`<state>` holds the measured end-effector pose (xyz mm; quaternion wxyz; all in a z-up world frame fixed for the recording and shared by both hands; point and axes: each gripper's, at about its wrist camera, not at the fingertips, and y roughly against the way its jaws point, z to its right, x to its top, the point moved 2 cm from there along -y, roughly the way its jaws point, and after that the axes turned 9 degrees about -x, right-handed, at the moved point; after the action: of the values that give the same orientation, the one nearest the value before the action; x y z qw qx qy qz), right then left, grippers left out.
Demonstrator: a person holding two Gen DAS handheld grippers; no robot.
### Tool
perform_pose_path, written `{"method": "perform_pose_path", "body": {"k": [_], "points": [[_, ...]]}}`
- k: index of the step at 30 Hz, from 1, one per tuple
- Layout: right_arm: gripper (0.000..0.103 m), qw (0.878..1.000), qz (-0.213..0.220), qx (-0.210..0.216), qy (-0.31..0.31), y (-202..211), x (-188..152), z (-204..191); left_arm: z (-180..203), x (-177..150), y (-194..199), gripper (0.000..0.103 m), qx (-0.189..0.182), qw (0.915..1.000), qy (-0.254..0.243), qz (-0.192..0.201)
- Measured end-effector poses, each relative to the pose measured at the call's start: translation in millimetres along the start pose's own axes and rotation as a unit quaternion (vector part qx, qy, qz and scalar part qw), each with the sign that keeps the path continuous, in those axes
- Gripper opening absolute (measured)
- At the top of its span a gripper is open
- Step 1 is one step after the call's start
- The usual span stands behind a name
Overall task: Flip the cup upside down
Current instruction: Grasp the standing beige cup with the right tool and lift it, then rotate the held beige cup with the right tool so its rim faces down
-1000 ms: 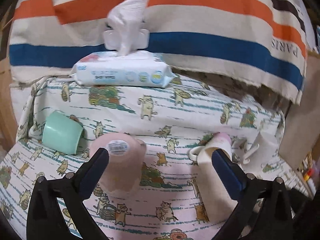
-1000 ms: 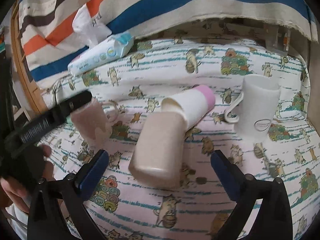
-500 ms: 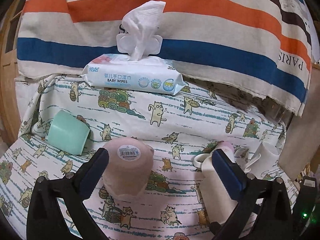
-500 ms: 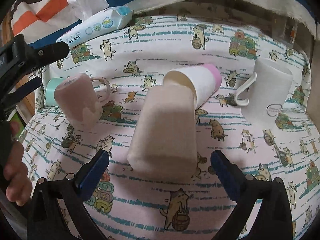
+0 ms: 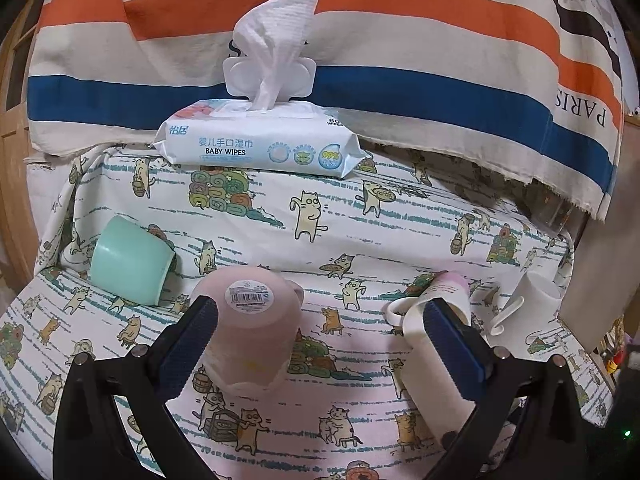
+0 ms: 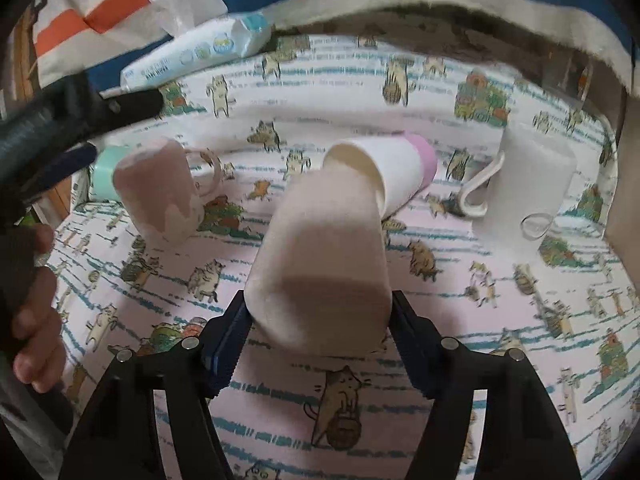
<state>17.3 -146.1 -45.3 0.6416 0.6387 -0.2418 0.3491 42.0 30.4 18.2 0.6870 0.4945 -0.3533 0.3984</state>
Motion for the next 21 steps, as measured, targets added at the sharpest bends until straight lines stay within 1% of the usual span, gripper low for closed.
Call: {"method": "perform_pose_path", "body": {"k": [5, 9, 11, 16, 19, 20, 21], "points": [[0.069, 1.0, 0.03, 0.002, 0.003, 21.3, 14.4, 3.6, -0.7, -0.1, 0.4, 0.102, -0.001, 1.0, 0.004, -0.001], [0.067, 0.999, 0.044, -0.001, 0.0, 27.6, 26.2, 4.1, -2.4, -0.5, 0.6, 0.102, 0.0, 0.9999, 0.01, -0.002], [0.063, 0.999, 0.045, -0.002, -0.002, 27.9, 31.1, 4.2, -2.7, -0.6, 0.7, 0.102, 0.0, 0.9999, 0.013, -0.002], [0.063, 0.999, 0.047, 0.002, 0.003, 26.8, 39.9, 0.7, -1.9, -0.5, 0.5, 0.102, 0.0, 0.9999, 0.013, -0.004], [0.063, 1.0, 0.031, 0.0, 0.004, 22.6, 37.9, 2.8, -2.5, 0.0, 0.4, 0.102, 0.0, 0.9999, 0.015, -0.004], [0.064, 1.0, 0.029, 0.003, -0.004, 23.9, 34.1, 6.0, -2.9, 0.1, 0.8, 0.102, -0.001, 0.9999, 0.016, -0.004], [0.068, 1.0, 0.029, 0.003, -0.007, 25.2, 31.2, 7.8, -3.3, 0.3, 1.2, 0.102, -0.002, 0.9998, 0.018, -0.003]]}}
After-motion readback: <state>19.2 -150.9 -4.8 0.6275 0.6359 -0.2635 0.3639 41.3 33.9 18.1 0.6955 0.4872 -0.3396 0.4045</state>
